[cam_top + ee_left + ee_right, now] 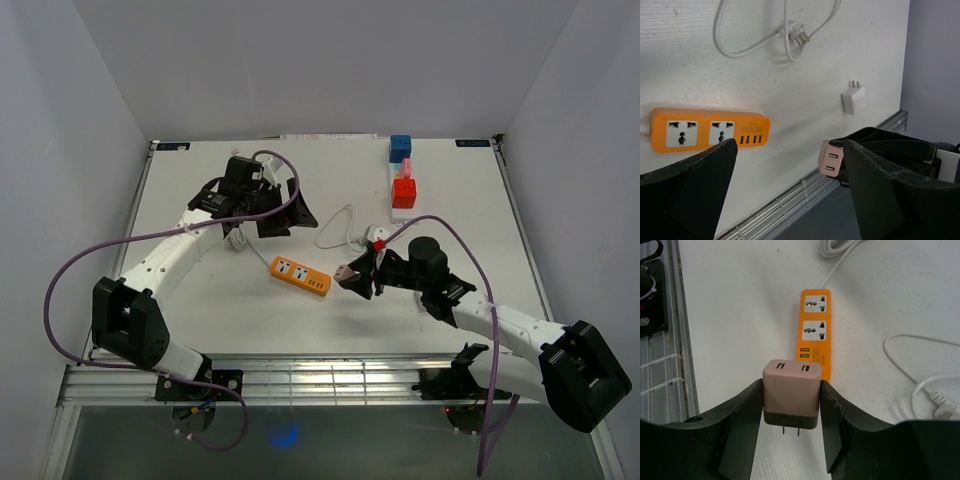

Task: Insert the plug

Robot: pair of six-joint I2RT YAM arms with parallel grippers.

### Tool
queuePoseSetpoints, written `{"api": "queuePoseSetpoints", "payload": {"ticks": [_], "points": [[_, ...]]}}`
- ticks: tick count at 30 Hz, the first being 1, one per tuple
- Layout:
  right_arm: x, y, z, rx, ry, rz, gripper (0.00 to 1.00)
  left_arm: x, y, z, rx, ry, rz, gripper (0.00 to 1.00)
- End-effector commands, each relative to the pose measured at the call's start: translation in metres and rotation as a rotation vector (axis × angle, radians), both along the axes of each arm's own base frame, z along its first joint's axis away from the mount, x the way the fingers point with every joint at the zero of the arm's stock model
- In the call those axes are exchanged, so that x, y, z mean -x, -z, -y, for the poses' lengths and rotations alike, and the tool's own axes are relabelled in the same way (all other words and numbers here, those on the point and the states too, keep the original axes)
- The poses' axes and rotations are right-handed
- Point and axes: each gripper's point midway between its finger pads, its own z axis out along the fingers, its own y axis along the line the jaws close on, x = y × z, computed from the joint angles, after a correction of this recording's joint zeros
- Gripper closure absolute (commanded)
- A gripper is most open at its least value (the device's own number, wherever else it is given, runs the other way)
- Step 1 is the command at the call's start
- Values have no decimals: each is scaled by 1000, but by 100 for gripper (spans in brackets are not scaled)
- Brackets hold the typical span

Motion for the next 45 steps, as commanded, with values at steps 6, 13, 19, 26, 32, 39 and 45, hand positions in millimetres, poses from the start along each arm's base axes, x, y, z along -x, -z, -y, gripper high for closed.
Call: {"api": "queuePoseSetpoints", "payload": {"ticks": [6, 13, 19, 26, 32, 39, 45], "points": [[3, -36, -26, -60, -116, 145, 92, 46, -3, 42, 154, 220, -43, 2], [-9, -35, -37, -22, -71, 178, 92, 66, 3, 62, 175, 292, -100, 8], [-15, -35, -38, -12, -53, 193, 92, 76, 10, 69, 180, 328, -152, 18], [-16, -38, -39, -6, -55, 190, 92, 84, 27, 69, 144, 350, -195, 31], [-15, -38, -40, 3, -60, 196, 92, 85, 34, 69, 131, 355, -207, 33], [-14, -35, -42, 12, -64, 193, 92, 82, 39, 73, 122, 353, -210, 44], [-15, -34, -42, 19, -58, 191, 92, 84, 43, 76, 118, 364, -216, 63]]}}
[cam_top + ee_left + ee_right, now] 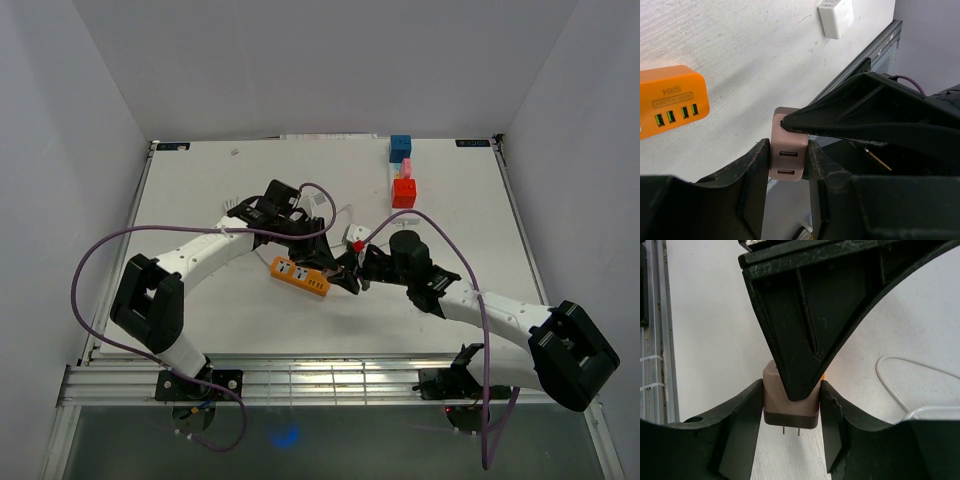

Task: Insert the plug

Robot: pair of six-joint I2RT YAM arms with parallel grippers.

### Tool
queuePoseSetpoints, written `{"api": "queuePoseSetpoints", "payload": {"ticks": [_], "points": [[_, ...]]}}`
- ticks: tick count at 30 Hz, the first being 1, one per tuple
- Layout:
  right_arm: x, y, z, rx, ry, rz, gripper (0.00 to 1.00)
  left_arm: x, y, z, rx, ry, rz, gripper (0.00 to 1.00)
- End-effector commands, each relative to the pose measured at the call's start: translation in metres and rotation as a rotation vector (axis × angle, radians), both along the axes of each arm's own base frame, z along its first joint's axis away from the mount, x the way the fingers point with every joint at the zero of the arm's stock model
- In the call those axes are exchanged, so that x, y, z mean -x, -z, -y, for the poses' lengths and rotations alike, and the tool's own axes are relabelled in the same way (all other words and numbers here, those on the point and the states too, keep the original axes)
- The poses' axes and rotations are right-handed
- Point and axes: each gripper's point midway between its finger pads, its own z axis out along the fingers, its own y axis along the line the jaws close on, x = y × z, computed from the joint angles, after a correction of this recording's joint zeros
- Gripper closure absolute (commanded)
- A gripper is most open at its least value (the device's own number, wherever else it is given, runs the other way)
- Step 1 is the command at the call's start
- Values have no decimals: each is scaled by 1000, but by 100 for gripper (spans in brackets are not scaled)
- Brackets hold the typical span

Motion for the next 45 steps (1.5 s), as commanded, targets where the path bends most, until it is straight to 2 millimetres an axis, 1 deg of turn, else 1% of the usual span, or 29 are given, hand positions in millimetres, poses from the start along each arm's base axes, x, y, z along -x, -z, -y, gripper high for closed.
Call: {"api": "queuePoseSetpoints", "payload": {"ticks": [1, 2, 4, 5, 7, 8, 9, 10, 11, 12, 14, 15, 17, 18, 20, 21, 22, 24, 25, 27, 29, 30, 31, 33, 37, 40, 41, 44, 45], "points": [[-11, -26, -8, -44, 10, 73, 91, 2, -5, 3, 15, 14, 14, 66], [-11, -25, -8, -43, 12, 72, 85, 2, -6, 3, 16, 14, 18, 72], [-12, -25, -7, -44, 21, 74, 79, 0, -5, 1, 4, 4, 28, 77], [-13, -24, -7, -46, 24, 75, 76, -1, -7, 0, -1, -4, 38, 83], [-13, -23, -6, -45, 30, 78, 74, -2, -7, -3, -15, -24, 49, 84], [-14, -24, -6, -51, 32, 83, 67, -3, -9, -5, -19, -34, 62, 85], [-14, -23, -6, -50, 33, 82, 60, -2, -10, -6, -21, -37, 62, 89], [-15, -23, -6, -52, 37, 83, 50, -2, -9, -7, -27, -47, 57, 94], [-15, -23, -6, -52, 38, 82, 28, -3, -8, -9, -44, -61, 63, 96], [-15, -23, -6, -54, 39, 84, 20, -5, -8, -11, -55, -79, 68, 100], [-14, -24, -5, -64, 44, 79, 14, -7, -4, -18, -92, -125, 56, 100], [-16, -29, -4, -80, 57, 92, 13, -12, -3, -23, -117, -162, 71, 100], [-16, -31, -1, -91, 77, 94, 11, -13, 1, -30, -153, -226, 51, 100], [-16, -39, 1, -107, 85, 108, 10, -19, 2, -37, -181, -275, 69, 100], [-17, -42, 6, -114, 111, 121, 9, -22, -3, -47, -202, -371, 68, 100], [-17, -48, 9, -127, 123, 136, 8, -24, -3, -52, -220, -416, 68, 100], [-19, -49, 12, -128, 144, 142, 8, -29, -6, -61, -244, -480, 88, 100], [-19, -53, 17, -139, 165, 153, 7, -32, -6, -70, -262, -605, 38, 100], [-21, -53, 20, -144, 183, 151, 7, -34, -3, -81, -306, -677, 32, 100], [-22, -56, 26, -159, 214, 159, 7, -36, -4, -92, -345, -783, -9, 100], [-23, -59, 29, -173, 236, 161, 8, -39, -4, -101, -375, -849, -7, 100], [-24, -59, 32, -177, 254, 164, 8, -37, -3, -106, -401, -866, -17, 100], [-25, -60, 34, -182, 266, 164, 8, -39, -9, -107, -398, -908, -32, 100], [-26, -61, 38, -191, 283, 165, 8, -40, -9, -117, -426, -974, -33, 100], [-25, -63, 39, -205, 291, 159, 9, -38, -13, -132, -427, -1151, -92, 100], [-25, -63, 40, -214, 294, 154, 8, -37, -8, -145, -438, -1256, -109, 100], [-25, -64, 40, -217, 294, 153, 8, -37, -6, -148, -428, -1335, -148, 100], [-24, -65, 40, -221, 295, 152, 9, -35, 2, -161, -489, -1420, -166, 100], [-24, -64, 41, -221, 295, 150, 8, -36, 0, -164, -509, -1444, -165, 100]]}}
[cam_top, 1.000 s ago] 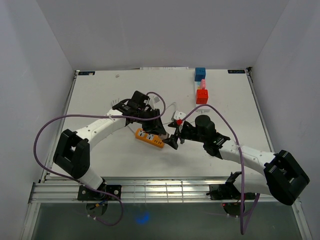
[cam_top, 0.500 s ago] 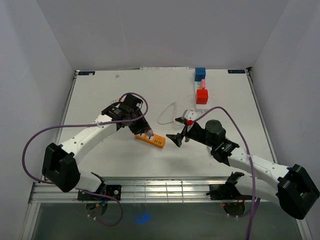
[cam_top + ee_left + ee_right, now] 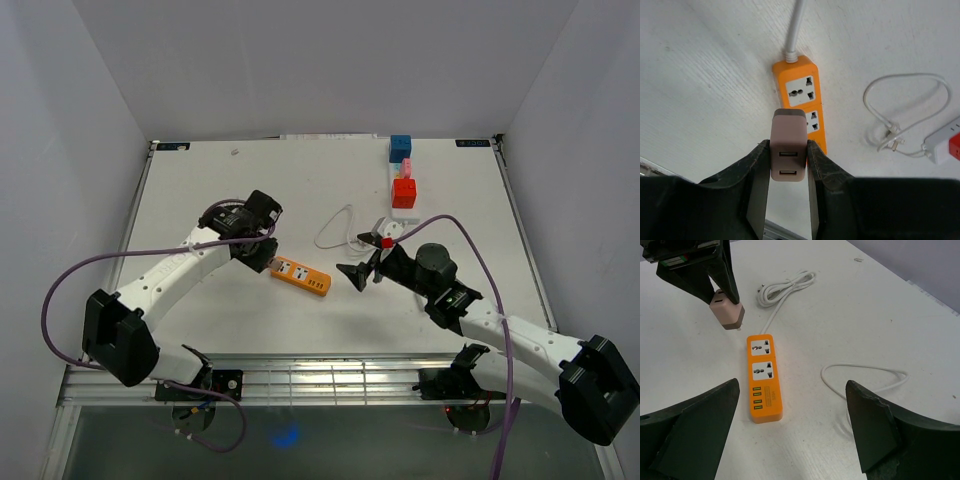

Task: Insert the plug

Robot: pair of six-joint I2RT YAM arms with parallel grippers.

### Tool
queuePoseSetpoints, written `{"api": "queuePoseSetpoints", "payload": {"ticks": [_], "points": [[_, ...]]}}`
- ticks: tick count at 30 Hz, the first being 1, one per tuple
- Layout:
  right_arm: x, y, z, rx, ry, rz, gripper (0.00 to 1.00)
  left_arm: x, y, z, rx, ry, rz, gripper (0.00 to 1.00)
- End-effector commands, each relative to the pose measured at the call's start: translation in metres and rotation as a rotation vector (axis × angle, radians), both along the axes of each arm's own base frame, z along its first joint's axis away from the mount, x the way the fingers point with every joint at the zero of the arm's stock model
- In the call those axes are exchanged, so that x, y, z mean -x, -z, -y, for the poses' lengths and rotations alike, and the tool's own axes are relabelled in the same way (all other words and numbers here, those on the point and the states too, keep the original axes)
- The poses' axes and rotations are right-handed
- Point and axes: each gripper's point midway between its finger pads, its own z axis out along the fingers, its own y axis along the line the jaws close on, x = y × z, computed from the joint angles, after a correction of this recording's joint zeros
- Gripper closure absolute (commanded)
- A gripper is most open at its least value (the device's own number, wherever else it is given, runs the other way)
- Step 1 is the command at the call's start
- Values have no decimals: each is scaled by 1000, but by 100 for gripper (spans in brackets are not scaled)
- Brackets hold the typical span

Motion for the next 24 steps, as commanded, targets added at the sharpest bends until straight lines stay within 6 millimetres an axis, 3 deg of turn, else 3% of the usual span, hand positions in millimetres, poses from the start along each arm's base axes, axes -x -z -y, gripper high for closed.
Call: {"api": "queuePoseSetpoints", "payload": {"ticks": [1, 8, 24], "points": [[0, -18, 2, -58, 13, 41, 9, -5, -11, -23, -55, -194, 16, 100], [2, -17, 2, -65, 7, 35, 8, -14, 3, -10, -76, -248, -91, 100], [4, -20, 4, -78, 5, 38, 8, -33, 15, 3, -76, -244, -87, 100]]}}
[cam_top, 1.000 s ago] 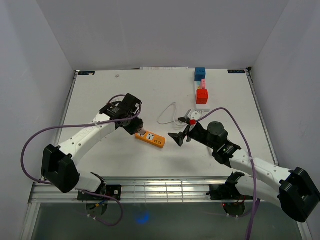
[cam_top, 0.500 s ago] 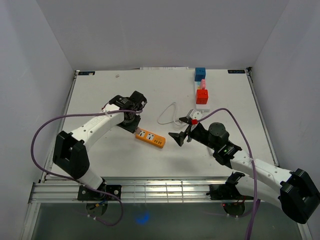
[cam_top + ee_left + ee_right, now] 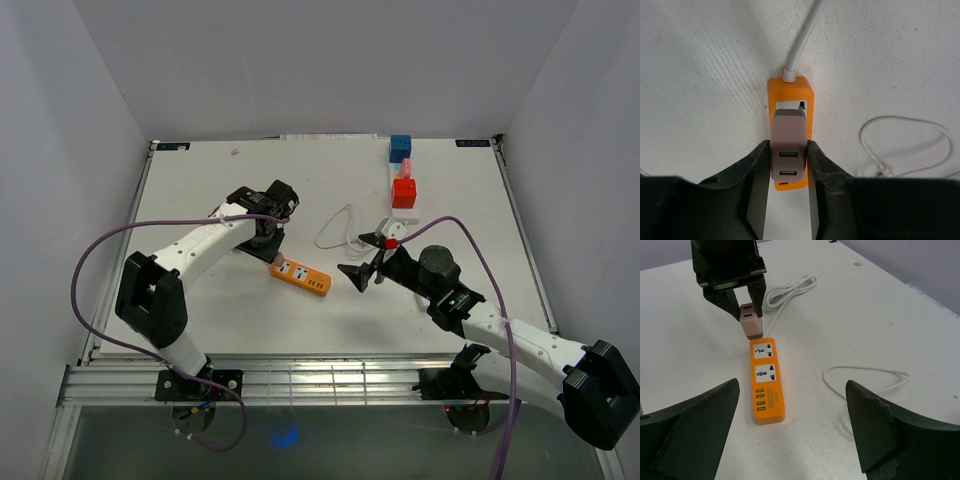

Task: Insert the plug

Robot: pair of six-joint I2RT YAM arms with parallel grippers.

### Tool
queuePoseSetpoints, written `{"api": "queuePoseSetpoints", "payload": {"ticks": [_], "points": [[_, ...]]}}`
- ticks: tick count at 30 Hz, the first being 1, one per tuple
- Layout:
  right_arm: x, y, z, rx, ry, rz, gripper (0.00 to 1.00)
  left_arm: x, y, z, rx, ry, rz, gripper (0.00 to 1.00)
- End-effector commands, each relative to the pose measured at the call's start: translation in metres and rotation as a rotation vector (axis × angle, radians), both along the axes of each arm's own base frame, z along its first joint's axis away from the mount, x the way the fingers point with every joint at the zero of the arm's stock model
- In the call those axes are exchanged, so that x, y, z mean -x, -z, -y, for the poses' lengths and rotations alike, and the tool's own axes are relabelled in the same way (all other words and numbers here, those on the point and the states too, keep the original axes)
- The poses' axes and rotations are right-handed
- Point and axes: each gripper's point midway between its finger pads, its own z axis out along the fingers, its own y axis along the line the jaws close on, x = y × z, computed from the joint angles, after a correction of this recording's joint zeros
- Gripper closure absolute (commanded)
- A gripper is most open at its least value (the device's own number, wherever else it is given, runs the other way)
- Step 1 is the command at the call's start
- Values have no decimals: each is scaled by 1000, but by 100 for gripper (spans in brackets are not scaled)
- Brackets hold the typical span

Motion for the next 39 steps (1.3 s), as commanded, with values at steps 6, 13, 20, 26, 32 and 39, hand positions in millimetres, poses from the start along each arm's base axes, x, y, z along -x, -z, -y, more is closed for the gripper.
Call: {"api": "queuePoseSetpoints", "payload": {"ticks": [6, 13, 20, 26, 32, 39], "points": [[0, -13, 2, -47, 6, 36, 8, -14, 1, 10, 12, 16, 12, 100], [0, -13, 1, -47, 4, 36, 8, -21, 12, 19, 14, 56, -1, 100], [-1, -12, 1, -43, 6, 33, 8, -23, 20, 19, 5, 54, -7, 100], [-1, -12, 1, -43, 4, 33, 8, -25, 24, 21, 12, 56, -7, 100], [-1, -11, 1, -41, 7, 31, 8, -18, 28, 21, 11, 57, -46, 100], [-1, -4, -5, -32, -18, 3, 14, -10, 46, 22, -6, 58, -127, 100]]}}
